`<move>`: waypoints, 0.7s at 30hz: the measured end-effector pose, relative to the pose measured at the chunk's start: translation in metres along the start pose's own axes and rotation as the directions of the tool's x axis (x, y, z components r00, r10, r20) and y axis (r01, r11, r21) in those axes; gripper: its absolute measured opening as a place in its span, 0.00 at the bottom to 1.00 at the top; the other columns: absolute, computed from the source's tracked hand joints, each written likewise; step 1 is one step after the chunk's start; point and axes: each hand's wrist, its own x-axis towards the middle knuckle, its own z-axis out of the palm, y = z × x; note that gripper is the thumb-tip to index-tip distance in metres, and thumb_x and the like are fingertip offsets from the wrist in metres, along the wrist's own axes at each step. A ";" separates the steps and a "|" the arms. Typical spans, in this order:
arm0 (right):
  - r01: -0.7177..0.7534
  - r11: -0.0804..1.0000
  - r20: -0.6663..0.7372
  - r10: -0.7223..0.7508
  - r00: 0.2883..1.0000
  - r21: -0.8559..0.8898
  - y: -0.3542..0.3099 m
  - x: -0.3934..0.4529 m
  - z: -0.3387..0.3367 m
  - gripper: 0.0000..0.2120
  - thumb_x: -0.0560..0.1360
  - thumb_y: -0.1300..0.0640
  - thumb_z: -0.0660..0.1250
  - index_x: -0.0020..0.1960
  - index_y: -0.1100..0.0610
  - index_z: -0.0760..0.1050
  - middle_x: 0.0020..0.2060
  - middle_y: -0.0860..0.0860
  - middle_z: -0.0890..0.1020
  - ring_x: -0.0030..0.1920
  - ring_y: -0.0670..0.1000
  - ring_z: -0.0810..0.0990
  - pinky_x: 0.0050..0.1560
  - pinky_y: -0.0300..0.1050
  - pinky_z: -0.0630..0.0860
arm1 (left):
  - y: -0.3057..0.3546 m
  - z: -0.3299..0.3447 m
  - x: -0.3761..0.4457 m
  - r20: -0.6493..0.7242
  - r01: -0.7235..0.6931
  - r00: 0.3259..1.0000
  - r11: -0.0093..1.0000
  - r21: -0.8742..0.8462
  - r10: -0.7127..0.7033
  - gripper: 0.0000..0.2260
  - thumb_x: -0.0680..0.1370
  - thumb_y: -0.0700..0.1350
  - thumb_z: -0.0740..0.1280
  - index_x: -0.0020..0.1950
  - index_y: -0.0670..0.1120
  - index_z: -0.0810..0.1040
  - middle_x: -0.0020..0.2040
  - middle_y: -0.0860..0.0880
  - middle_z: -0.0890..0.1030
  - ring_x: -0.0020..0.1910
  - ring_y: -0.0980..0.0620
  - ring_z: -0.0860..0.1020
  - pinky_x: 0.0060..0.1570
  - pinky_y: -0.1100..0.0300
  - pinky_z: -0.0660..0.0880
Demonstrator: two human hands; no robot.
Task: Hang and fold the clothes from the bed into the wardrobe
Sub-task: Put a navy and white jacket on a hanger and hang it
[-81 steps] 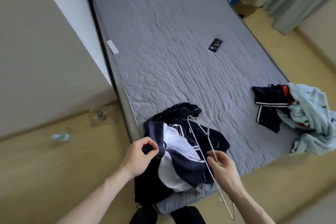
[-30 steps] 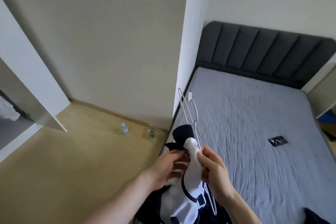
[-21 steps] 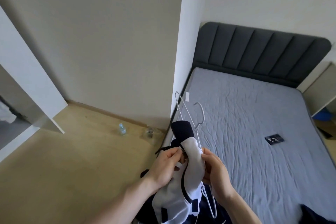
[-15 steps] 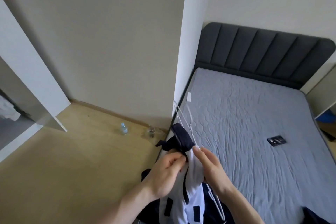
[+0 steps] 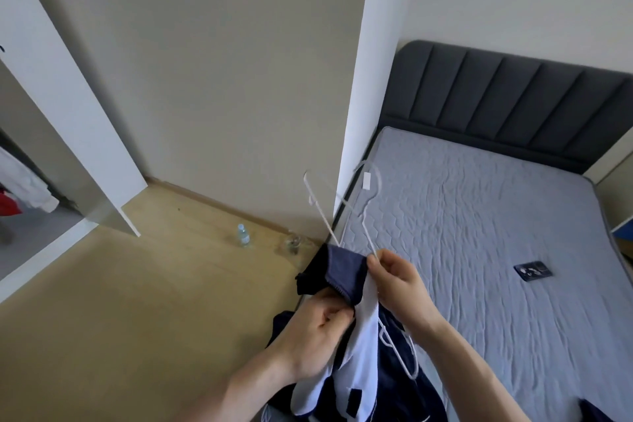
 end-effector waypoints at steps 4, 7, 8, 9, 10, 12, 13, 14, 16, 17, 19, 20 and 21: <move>-0.061 0.977 -0.022 0.067 0.998 0.204 -0.009 0.006 0.008 0.14 0.86 0.54 0.60 0.42 0.55 0.67 0.31 0.48 0.65 0.30 0.45 0.62 0.32 0.38 0.60 | -0.011 -0.004 -0.001 -0.014 0.111 0.994 0.994 -0.004 -0.111 0.15 0.79 0.47 0.61 0.34 0.44 0.63 0.33 0.47 0.65 0.35 0.53 0.64 0.39 0.54 0.60; -0.106 0.956 -0.003 0.111 0.994 0.273 -0.011 0.007 0.016 0.17 0.86 0.54 0.59 0.39 0.52 0.66 0.29 0.45 0.65 0.27 0.43 0.62 0.28 0.35 0.60 | -0.011 -0.003 0.003 -0.079 0.059 0.995 0.998 0.011 -0.058 0.17 0.82 0.43 0.62 0.35 0.43 0.62 0.31 0.54 0.65 0.33 0.56 0.64 0.36 0.61 0.61; -0.114 0.954 -0.005 0.120 0.993 0.279 -0.013 0.007 0.017 0.17 0.86 0.54 0.59 0.39 0.52 0.65 0.28 0.45 0.64 0.26 0.43 0.60 0.26 0.35 0.60 | -0.010 -0.003 0.003 -0.108 0.039 0.993 0.999 0.007 -0.038 0.18 0.83 0.42 0.62 0.34 0.42 0.63 0.32 0.55 0.67 0.34 0.56 0.65 0.36 0.62 0.62; -0.119 0.957 -0.012 0.126 0.992 0.266 -0.014 0.009 0.016 0.17 0.86 0.54 0.59 0.39 0.52 0.64 0.29 0.46 0.63 0.25 0.44 0.59 0.25 0.35 0.59 | -0.008 -0.003 0.004 -0.137 0.020 0.990 1.000 0.009 -0.019 0.17 0.83 0.42 0.62 0.34 0.41 0.65 0.33 0.55 0.69 0.35 0.55 0.68 0.37 0.59 0.64; -0.120 0.966 -0.017 0.127 0.992 0.230 -0.016 0.010 0.015 0.17 0.86 0.54 0.60 0.39 0.52 0.63 0.29 0.46 0.62 0.25 0.44 0.59 0.25 0.35 0.59 | -0.006 -0.003 0.003 -0.161 0.000 0.987 1.000 0.015 0.002 0.16 0.83 0.42 0.62 0.36 0.39 0.68 0.36 0.51 0.73 0.37 0.53 0.71 0.40 0.53 0.68; -0.097 0.993 -0.020 0.098 0.995 0.071 -0.019 0.011 0.011 0.18 0.84 0.47 0.64 0.39 0.52 0.64 0.29 0.45 0.64 0.26 0.44 0.62 0.29 0.37 0.61 | -0.004 -0.003 0.004 -0.206 -0.040 0.977 0.999 0.033 0.046 0.15 0.83 0.44 0.61 0.44 0.33 0.75 0.48 0.42 0.78 0.46 0.49 0.77 0.50 0.42 0.74; -0.078 0.996 -0.020 0.078 0.997 -0.030 -0.021 0.009 0.010 0.20 0.81 0.42 0.66 0.39 0.52 0.65 0.29 0.44 0.65 0.28 0.44 0.64 0.33 0.39 0.63 | -0.003 -0.004 0.003 -0.221 -0.063 0.973 0.998 0.031 0.068 0.14 0.83 0.43 0.60 0.47 0.34 0.78 0.53 0.44 0.79 0.50 0.49 0.79 0.55 0.42 0.74; -0.063 0.991 -0.016 0.062 0.998 -0.116 -0.024 0.007 0.009 0.22 0.78 0.36 0.68 0.40 0.53 0.67 0.28 0.43 0.68 0.29 0.44 0.67 0.35 0.40 0.65 | -0.001 -0.004 0.003 -0.224 -0.082 0.971 0.997 0.016 0.083 0.13 0.84 0.42 0.60 0.48 0.36 0.80 0.56 0.48 0.79 0.55 0.50 0.80 0.57 0.44 0.75; -0.047 0.970 0.000 0.048 0.999 -0.239 -0.028 0.003 0.011 0.32 0.69 0.25 0.69 0.43 0.56 0.72 0.30 0.44 0.77 0.32 0.43 0.74 0.39 0.40 0.71 | 0.003 -0.004 0.004 -0.199 -0.086 0.976 0.996 -0.014 0.082 0.13 0.85 0.41 0.59 0.51 0.41 0.82 0.58 0.53 0.80 0.59 0.49 0.79 0.59 0.46 0.76; -0.046 0.959 0.013 0.052 0.999 -0.281 -0.029 0.002 0.012 0.36 0.65 0.22 0.69 0.44 0.57 0.74 0.33 0.45 0.81 0.34 0.42 0.77 0.41 0.39 0.73 | 0.003 -0.003 0.004 -0.198 -0.086 0.977 0.996 -0.013 0.082 0.13 0.85 0.42 0.58 0.52 0.42 0.82 0.59 0.54 0.80 0.60 0.50 0.79 0.60 0.47 0.76; -0.045 0.946 0.052 0.065 0.997 -0.321 -0.029 -0.001 0.015 0.39 0.60 0.18 0.69 0.45 0.55 0.76 0.38 0.46 0.84 0.38 0.42 0.81 0.43 0.40 0.75 | -0.001 -0.001 0.007 -0.217 -0.094 0.972 0.996 -0.009 0.089 0.13 0.86 0.41 0.58 0.56 0.42 0.83 0.60 0.54 0.80 0.63 0.52 0.79 0.62 0.49 0.76; -0.040 0.943 0.068 0.066 0.996 -0.330 -0.029 -0.003 0.016 0.39 0.58 0.18 0.69 0.45 0.53 0.77 0.40 0.47 0.84 0.38 0.42 0.81 0.44 0.40 0.75 | -0.002 -0.001 0.007 -0.231 -0.096 0.969 0.995 -0.016 0.089 0.13 0.86 0.41 0.58 0.59 0.45 0.83 0.61 0.54 0.81 0.63 0.53 0.79 0.63 0.51 0.76; -0.031 0.938 0.074 0.060 0.995 -0.345 -0.029 -0.004 0.016 0.38 0.59 0.19 0.70 0.46 0.53 0.77 0.41 0.47 0.84 0.39 0.43 0.81 0.44 0.39 0.75 | -0.002 -0.001 0.006 -0.247 -0.100 0.965 0.994 -0.033 0.089 0.14 0.86 0.41 0.58 0.60 0.48 0.83 0.61 0.54 0.81 0.64 0.54 0.79 0.63 0.54 0.76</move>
